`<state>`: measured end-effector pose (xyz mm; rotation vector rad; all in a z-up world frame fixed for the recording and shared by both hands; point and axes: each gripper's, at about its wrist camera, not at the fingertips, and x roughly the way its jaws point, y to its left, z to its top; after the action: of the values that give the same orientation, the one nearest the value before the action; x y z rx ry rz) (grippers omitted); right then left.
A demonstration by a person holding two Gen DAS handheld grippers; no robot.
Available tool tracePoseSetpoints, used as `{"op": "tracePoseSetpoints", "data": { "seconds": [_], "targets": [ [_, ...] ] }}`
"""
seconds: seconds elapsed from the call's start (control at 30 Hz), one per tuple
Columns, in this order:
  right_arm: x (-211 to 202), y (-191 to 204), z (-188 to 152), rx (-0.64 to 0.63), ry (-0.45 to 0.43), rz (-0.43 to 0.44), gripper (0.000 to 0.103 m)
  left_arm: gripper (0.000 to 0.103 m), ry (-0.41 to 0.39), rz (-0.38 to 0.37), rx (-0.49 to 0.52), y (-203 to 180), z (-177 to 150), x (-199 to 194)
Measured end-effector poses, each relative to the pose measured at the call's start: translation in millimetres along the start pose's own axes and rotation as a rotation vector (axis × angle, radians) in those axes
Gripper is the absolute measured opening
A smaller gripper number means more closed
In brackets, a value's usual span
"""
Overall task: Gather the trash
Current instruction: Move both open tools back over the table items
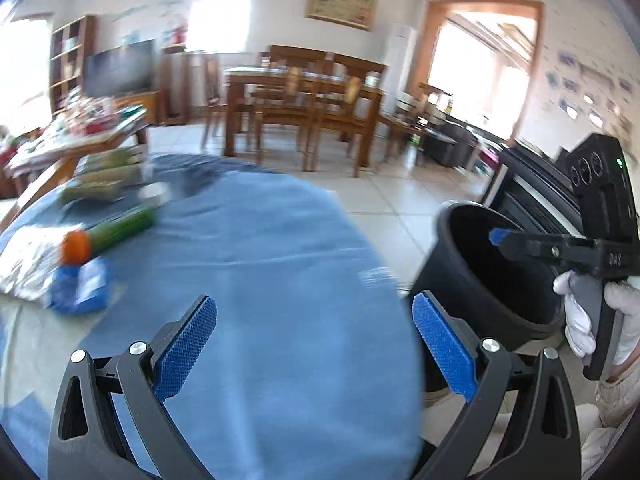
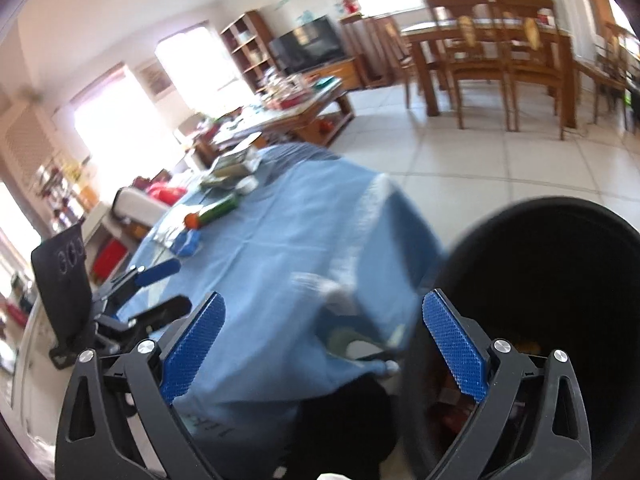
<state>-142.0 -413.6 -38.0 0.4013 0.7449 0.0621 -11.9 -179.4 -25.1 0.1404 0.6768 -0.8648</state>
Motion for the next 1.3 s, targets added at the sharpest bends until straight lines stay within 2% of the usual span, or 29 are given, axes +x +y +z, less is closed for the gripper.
{"op": "tracePoseSetpoints", "data": {
  "seconds": [0.33, 0.43, 0.63, 1.0, 1.13, 1.27, 1.3],
  "targets": [
    [92.0, 98.2, 17.2, -0.180, 0.156, 0.089, 0.098, 0.098, -0.017, 0.136, -0.192, 102.9, -20.1, -38.0],
    [116.1, 122.9, 18.5, -0.225, 0.184, 0.116, 0.098, 0.098, -0.025, 0.173, -0.248, 136.8, -24.8, -49.3],
    [161.1, 168.9, 28.0, -0.305, 0.203, 0.173, 0.098, 0.098, -0.029, 0.245, -0.285, 188.2, -24.5, -67.4],
    [222.8, 208.0, 47.8, -0.364, 0.230, 0.241, 0.096, 0.098, 0.075, 0.331, -0.160, 242.6, -4.0, -54.0],
    [238.0, 220.3, 55.2, -0.424, 0.245, 0.254, 0.096, 0.098, 0.115, 0.299, -0.142, 263.6, 4.2, -43.2],
    [251.1, 228.3, 66.4, -0.517, 0.253, 0.276, 0.096, 0.098, 0.163, 0.237, -0.029, 282.7, 26.5, -32.7],
    [254.8, 229.4, 68.7, -0.534, 0.260, 0.283, 0.096, 0.098, 0.173, 0.218, 0.029, 285.6, 33.7, -29.2]
  ]
}}
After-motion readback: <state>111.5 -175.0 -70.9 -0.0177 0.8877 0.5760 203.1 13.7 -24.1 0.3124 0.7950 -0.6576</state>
